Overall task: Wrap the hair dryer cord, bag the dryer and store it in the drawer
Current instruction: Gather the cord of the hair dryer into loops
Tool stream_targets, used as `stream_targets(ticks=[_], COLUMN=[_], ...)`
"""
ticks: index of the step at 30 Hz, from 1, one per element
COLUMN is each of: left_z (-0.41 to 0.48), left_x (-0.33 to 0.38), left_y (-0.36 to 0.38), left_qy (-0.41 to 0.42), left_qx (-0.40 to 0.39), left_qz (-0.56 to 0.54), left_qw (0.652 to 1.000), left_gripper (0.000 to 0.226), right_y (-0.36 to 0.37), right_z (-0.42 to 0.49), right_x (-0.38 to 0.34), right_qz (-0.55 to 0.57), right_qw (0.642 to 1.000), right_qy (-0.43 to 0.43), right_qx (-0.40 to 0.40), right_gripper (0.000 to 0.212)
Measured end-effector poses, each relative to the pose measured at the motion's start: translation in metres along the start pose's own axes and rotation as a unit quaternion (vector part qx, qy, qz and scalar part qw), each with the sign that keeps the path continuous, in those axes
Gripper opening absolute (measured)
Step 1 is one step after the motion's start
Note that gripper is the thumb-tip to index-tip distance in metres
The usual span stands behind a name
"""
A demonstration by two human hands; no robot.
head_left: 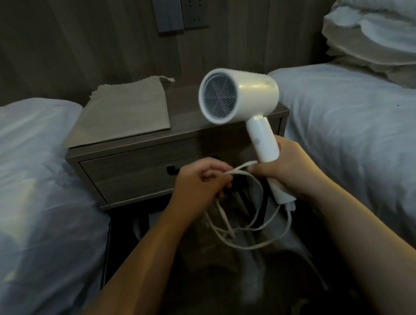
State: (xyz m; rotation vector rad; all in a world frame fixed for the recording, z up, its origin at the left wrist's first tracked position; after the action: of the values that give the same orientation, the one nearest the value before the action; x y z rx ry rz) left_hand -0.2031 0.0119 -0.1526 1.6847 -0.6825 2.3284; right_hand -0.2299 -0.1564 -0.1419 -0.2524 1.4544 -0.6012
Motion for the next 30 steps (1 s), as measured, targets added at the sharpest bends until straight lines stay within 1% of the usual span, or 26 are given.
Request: stream_targets(ticks=[2,3,4,6,9,11,13,15,17,19,20,22,24,26,28,30], left_z=[0.001,0.000,0.000,-0.001,0.002,0.002,0.002,0.001,-0.001,-0.001,-0.002,-0.006,-0.013,-0.018,-0.020,-0.021], left_x=[-0.017,-0.023,-0.028,-0.033,-0.037,-0.040,-0.040,-0.041,-0.043,-0.050,-0.054,-0.059,-0.059,-0.059,-0.061,-0.063], left_y=[-0.001,-0.001,-0.001,-0.004,-0.011,-0.010,-0.004,0.002,0.004,0.008,0.011,0.021,0.034,0.042,0.044,0.042], left_qy=[-0.082,-0.111,-0.127,-0.138,-0.135,-0.134,-0.132,-0.141,-0.168,-0.206,-0.223,-0.252,-0.270,-0.282,-0.289,-0.307], left_qx=[-0.035,-0.055,-0.071,-0.089,-0.090,-0.111,-0.143,-0.153,-0.154,-0.161,-0.166,-0.187,-0.228,-0.259,-0.270,-0.243], left_qz=[-0.091,-0.125,-0.135,-0.100,-0.058,-0.051,-0.057,-0.113,-0.172,-0.225,-0.248,-0.296,-0.358,-0.413,-0.426,-0.423], left_qw=[0.992,0.984,0.980,0.981,0.985,0.983,0.979,0.972,0.958,0.939,0.928,0.902,0.865,0.827,0.814,0.817], left_gripper=[0.017,0.016,0.016,0.015,0.012,0.011,0.013,0.017,0.028,0.042,0.043,0.032,0.017,0.028,0.033,0.028], right_y=[-0.009,-0.013,-0.017,-0.026,-0.040,-0.042,-0.039,-0.035,-0.033,-0.032,-0.031,-0.028,-0.026,-0.024,-0.022,-0.021], right_z=[0.001,0.002,0.002,0.003,0.003,0.002,0.003,0.004,0.004,0.005,0.004,0.004,0.003,0.001,0.001,0.001], right_x=[0.009,0.015,0.022,0.033,0.049,0.055,0.055,0.052,0.048,0.045,0.043,0.038,0.034,0.030,0.030,0.034], right_qz=[0.061,0.087,0.110,0.150,0.177,0.179,0.167,0.153,0.137,0.121,0.116,0.115,0.123,0.128,0.142,0.168], right_qw=[0.997,0.993,0.988,0.977,0.960,0.955,0.960,0.966,0.972,0.976,0.978,0.982,0.983,0.985,0.983,0.980], right_qy=[0.030,0.051,0.069,0.091,0.122,0.135,0.133,0.123,0.116,0.107,0.102,0.095,0.088,0.082,0.085,0.093], right_qx=[0.041,0.060,0.078,0.120,0.181,0.193,0.182,0.165,0.154,0.145,0.138,0.120,0.101,0.086,0.074,0.060], right_gripper=[0.034,0.032,0.029,0.025,0.028,0.029,0.028,0.035,0.039,0.038,0.037,0.033,0.025,0.022,0.023,0.023])
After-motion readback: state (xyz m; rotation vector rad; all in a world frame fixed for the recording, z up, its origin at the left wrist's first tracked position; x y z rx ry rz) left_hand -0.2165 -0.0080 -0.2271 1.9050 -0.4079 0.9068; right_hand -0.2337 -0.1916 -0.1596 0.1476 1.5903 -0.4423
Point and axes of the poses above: each hand's wrist, its own z-axis towards the middle knuckle, its own y-axis out of the palm, x = y × z, the point moved 9 cm from there along z, towards the middle knuckle, and after that the axes turned 4 degrees about -x, right-handed, at the moved point
